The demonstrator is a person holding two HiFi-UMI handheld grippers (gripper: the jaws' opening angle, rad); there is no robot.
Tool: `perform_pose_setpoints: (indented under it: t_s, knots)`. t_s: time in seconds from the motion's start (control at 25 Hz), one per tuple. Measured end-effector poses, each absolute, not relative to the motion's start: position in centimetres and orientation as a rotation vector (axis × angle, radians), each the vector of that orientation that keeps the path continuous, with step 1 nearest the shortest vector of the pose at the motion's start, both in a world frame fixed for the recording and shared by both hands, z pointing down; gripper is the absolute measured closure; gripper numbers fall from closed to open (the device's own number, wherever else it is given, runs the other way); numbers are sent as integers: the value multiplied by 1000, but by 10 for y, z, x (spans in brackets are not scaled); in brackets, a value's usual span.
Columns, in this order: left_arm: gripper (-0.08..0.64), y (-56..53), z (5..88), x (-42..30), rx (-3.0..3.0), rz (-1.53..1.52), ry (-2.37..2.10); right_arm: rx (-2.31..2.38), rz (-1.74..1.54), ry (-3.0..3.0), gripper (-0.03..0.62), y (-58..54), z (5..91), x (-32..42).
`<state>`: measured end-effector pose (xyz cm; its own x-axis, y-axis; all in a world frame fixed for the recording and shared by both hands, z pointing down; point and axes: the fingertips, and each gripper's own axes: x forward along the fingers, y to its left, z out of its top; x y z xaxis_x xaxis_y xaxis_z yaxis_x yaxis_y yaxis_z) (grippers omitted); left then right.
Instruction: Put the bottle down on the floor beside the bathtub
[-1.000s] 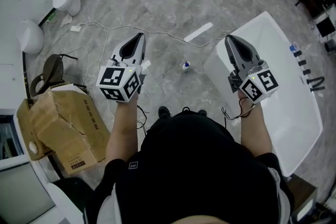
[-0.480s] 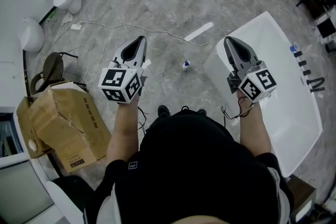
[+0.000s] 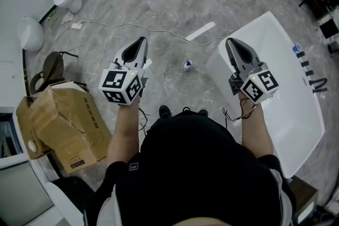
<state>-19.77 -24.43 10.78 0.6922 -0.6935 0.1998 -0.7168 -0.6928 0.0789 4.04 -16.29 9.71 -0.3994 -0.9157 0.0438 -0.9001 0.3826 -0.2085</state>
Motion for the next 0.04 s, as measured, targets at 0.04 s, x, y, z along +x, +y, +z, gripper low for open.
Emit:
perform_pose_setpoints:
  t_s: [0.04]
  knots:
    - [543, -244, 109, -199, 2748, 234, -1152, -1681, -316, 2542, 565, -162, 97, 39]
